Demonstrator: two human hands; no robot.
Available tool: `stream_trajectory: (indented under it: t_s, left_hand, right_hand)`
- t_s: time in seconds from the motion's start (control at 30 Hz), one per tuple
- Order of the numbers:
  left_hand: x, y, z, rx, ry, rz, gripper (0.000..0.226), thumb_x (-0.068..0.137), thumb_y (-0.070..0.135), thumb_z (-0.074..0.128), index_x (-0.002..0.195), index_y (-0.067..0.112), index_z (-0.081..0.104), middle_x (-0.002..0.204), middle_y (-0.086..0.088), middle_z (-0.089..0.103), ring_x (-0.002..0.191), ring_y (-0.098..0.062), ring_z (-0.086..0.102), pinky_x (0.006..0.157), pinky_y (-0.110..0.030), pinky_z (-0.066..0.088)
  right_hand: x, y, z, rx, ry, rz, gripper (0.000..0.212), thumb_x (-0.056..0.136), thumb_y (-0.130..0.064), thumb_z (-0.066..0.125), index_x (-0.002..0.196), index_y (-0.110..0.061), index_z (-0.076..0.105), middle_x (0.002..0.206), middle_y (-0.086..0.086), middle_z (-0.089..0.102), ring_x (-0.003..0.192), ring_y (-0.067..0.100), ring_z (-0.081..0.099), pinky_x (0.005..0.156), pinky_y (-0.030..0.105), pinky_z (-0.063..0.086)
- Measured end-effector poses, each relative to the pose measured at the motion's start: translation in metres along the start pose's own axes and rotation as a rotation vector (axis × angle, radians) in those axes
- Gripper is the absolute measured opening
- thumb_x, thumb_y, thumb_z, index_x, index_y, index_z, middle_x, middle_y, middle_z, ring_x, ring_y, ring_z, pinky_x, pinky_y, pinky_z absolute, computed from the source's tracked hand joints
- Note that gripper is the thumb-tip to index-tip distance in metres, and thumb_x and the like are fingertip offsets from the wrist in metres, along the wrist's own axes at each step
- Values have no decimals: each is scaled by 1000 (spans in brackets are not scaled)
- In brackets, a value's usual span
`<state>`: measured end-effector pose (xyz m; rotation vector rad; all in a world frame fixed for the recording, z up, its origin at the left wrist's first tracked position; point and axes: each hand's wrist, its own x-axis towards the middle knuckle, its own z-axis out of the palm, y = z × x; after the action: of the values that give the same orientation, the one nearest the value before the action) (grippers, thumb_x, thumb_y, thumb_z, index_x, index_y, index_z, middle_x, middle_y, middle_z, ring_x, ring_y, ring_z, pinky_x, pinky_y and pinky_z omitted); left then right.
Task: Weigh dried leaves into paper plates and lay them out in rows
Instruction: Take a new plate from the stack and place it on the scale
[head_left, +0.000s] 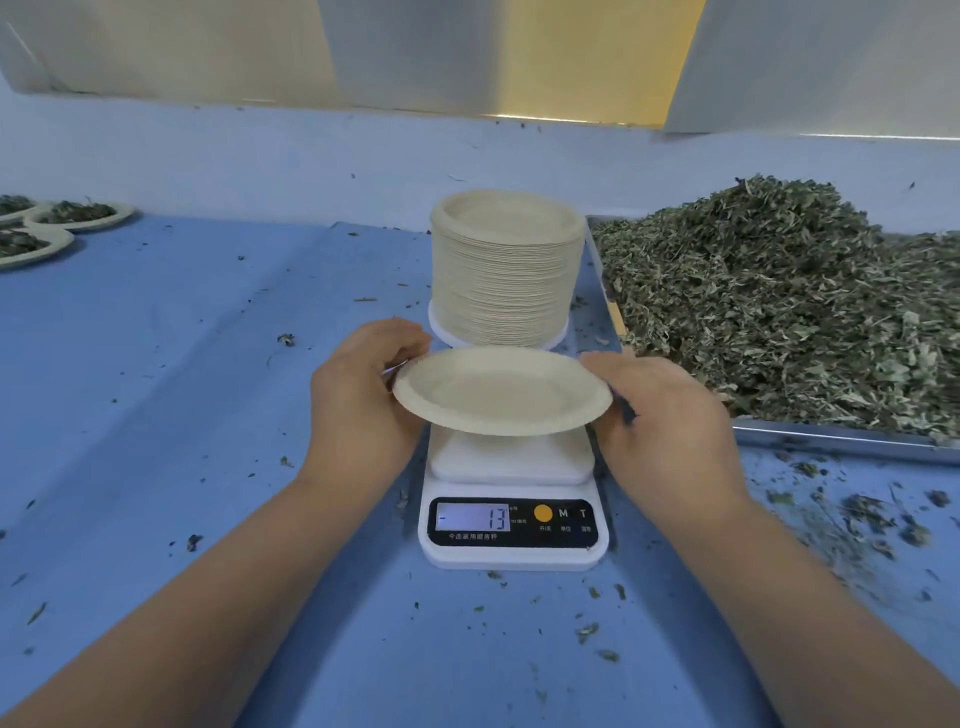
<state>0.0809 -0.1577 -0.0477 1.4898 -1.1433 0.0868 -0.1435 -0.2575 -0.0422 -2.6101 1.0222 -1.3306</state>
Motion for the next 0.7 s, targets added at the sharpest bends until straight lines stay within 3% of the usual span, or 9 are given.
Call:
stream_trajectory:
  t_s: [0.07,0.17,0.27,0.37,0.43,0.5,0.57,0.63,0.7]
  left_hand:
    - [2,-4,1,-2,-42,-16,32,79,4,72,100,28,70,102,15,69,99,-5,67,87,-16,53]
    - [2,-15,0,81,-73,-65,32,85,-8,63,107,13,72,105,5,70,103,-17,68,96,-35,56]
    - [2,-24,-2,192,-69,-154,30,92,-8,57,109,11,73,109,3,71,103,-15,69,94,-24,51]
    - [6,-29,-5,222,-43,-311,20,94,8,61,99,18,79,99,13,73,93,-5,66,78,-8,41]
    - [8,-29,-8,188,-28,-400,20,94,14,61,90,23,79,90,21,71,89,-1,63,73,-8,39]
    - [9,-32,-8,138,-28,-451,20,95,17,60,85,17,77,84,17,69,86,-7,62,73,-18,44]
    - [9,-35,-9,92,-37,-490,26,95,18,58,74,7,69,69,6,59,71,-17,51,64,-28,41]
    - [9,-35,-9,76,-38,-508,34,88,17,56,56,12,46,56,3,37,60,-16,32,56,-31,28]
    - [10,-30,-9,71,-52,-506,37,82,17,55,53,16,32,52,6,25,56,-14,22,57,-30,21]
  right_hand:
    - [0,-1,0,-33,-38,-5,41,87,1,67,123,-19,74,100,0,76,87,27,67,78,40,54]
    - [-1,1,-1,-68,-51,-1,40,88,1,66,125,-15,73,93,6,76,80,31,66,76,44,53]
    - [-2,4,-1,-77,-80,12,42,91,-1,64,130,-18,70,98,4,77,86,31,66,85,46,50]
    - [-2,3,0,-115,-116,13,52,89,3,64,136,-20,65,101,2,76,91,31,67,90,47,49]
    - [0,3,0,-166,-189,19,61,88,5,61,143,-22,57,99,0,74,93,31,64,91,46,46]
    - [1,4,-1,-218,-251,39,71,85,7,58,149,-24,49,93,0,70,91,31,61,86,43,45]
    - [1,0,-5,-249,-234,54,73,82,4,57,149,-23,48,92,2,68,93,31,60,84,44,45]
    - [5,-1,-7,-234,-169,59,67,81,-2,53,146,-18,52,99,6,68,98,32,60,87,45,46]
    - [18,5,-5,-162,-151,141,63,83,-2,48,144,-19,53,108,11,68,97,34,61,83,43,49]
